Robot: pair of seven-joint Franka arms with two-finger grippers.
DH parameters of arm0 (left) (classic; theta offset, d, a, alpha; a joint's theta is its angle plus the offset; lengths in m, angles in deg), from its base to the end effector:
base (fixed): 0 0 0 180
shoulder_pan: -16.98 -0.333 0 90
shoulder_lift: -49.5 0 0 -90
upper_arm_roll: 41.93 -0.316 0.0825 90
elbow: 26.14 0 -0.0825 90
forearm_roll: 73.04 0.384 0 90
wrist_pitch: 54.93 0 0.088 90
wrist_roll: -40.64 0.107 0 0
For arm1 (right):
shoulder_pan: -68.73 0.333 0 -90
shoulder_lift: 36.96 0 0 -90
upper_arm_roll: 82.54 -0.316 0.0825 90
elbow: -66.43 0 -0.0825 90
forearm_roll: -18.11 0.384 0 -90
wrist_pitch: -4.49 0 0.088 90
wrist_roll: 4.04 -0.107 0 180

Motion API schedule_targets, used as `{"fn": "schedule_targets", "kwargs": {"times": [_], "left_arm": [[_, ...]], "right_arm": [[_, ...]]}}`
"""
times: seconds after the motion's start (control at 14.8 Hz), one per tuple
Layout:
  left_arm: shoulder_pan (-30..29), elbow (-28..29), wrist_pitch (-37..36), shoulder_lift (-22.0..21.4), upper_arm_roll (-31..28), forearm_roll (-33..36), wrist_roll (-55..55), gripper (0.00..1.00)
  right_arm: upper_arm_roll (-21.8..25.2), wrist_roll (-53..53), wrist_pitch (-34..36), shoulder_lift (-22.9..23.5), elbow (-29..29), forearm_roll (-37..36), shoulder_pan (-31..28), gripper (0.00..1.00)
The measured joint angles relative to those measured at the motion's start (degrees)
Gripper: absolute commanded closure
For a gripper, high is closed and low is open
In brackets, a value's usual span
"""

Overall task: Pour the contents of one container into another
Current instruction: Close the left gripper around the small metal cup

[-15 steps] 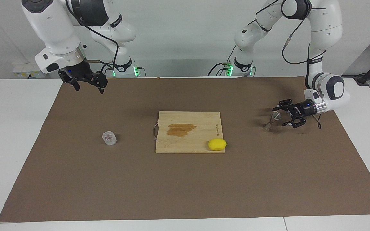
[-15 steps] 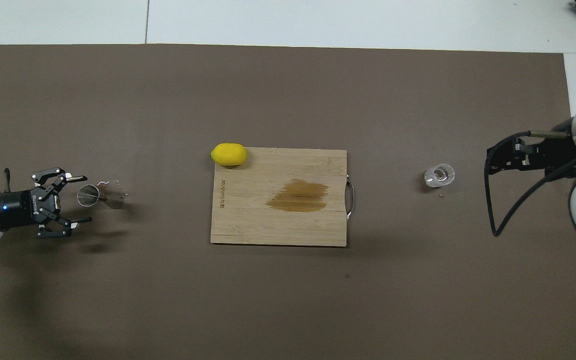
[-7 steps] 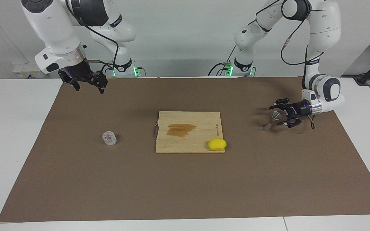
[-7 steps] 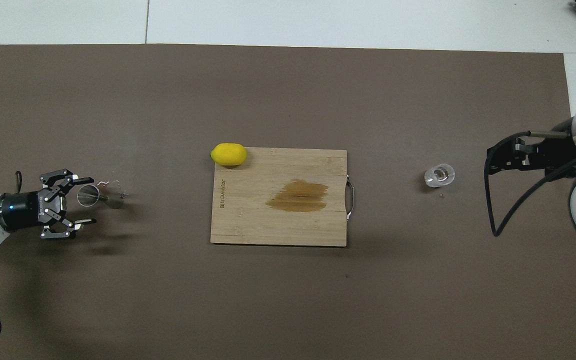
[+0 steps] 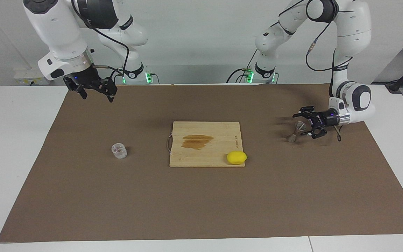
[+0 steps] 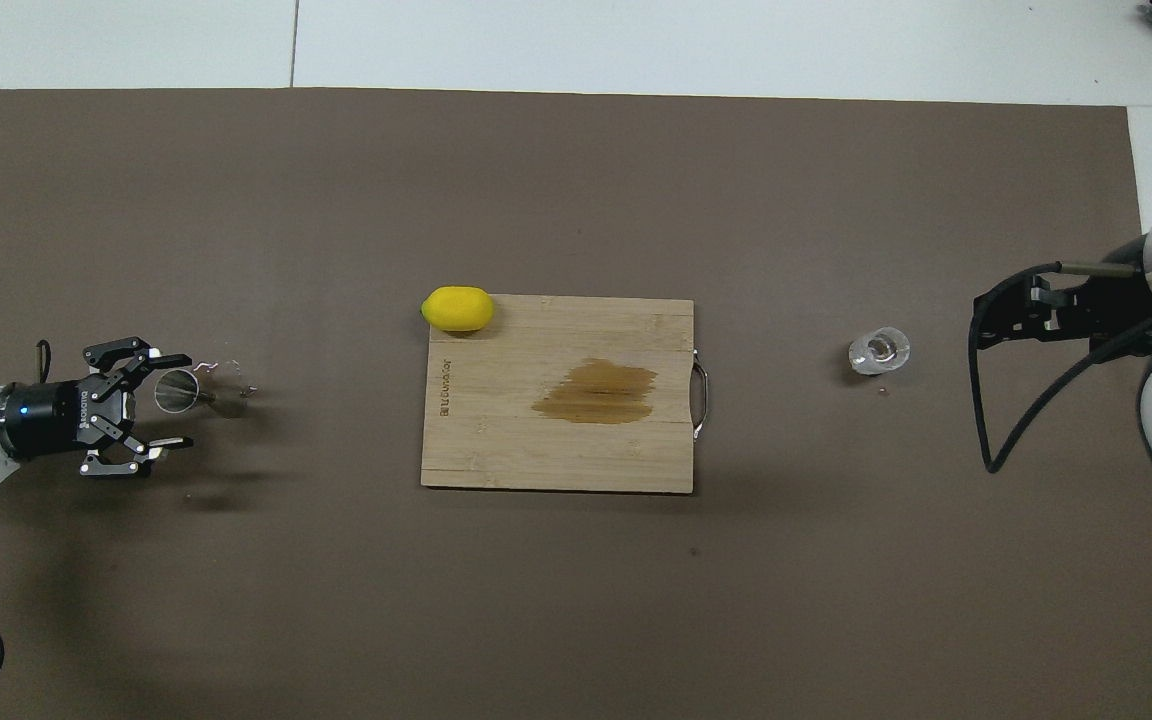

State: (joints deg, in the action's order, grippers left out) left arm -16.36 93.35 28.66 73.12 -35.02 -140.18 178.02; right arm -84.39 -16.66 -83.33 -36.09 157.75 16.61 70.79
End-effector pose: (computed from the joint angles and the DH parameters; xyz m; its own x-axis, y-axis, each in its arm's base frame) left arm 0.5032 0.1317 0.2510 0.1375 -0.0870 0.9867 -0.9869 -0.0965 0.1290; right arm 0.5527 0.0347 0.6021 0.9859 -0.1525 -0.0687 -0.1499 -0.9878 0.0417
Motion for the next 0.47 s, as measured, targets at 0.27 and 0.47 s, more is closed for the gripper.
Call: {"fn": "schedule_targets", "kwargs": {"times": [0.27, 0.47], "left_arm": [[0.0, -0.01, -0.22, 0.0, -0.01, -0.02, -0.02, 0.05], [0.0, -0.03, -0.3, 0.0, -0.01, -0.03, -0.02, 0.14]], "right_arm": [[0.0, 0.0, 0.0, 0.0, 0.0, 0.0, 0.0, 0.0], [0.0, 0.0, 0.0, 0.0, 0.0, 0.0, 0.0, 0.0]]}}
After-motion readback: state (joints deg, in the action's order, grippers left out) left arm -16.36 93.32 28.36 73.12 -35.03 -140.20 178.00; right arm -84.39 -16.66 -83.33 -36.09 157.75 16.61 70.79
